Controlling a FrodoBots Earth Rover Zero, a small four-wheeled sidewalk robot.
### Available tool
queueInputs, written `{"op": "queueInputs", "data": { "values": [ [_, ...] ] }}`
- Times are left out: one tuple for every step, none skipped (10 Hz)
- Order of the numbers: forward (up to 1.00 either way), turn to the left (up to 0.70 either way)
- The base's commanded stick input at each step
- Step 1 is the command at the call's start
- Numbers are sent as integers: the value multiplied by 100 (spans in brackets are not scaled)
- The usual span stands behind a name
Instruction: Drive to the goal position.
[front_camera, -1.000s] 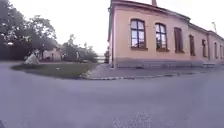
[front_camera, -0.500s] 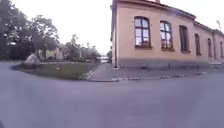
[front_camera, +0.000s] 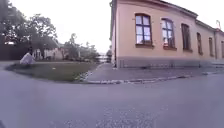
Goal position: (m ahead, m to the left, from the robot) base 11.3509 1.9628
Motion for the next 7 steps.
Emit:
{"op": "queueInputs", "data": {
  "values": [
    [85, 0],
    [85, 0],
    [85, 0],
    [85, 0],
    [85, 0],
    [85, 0],
    [85, 0]
  ]
}}
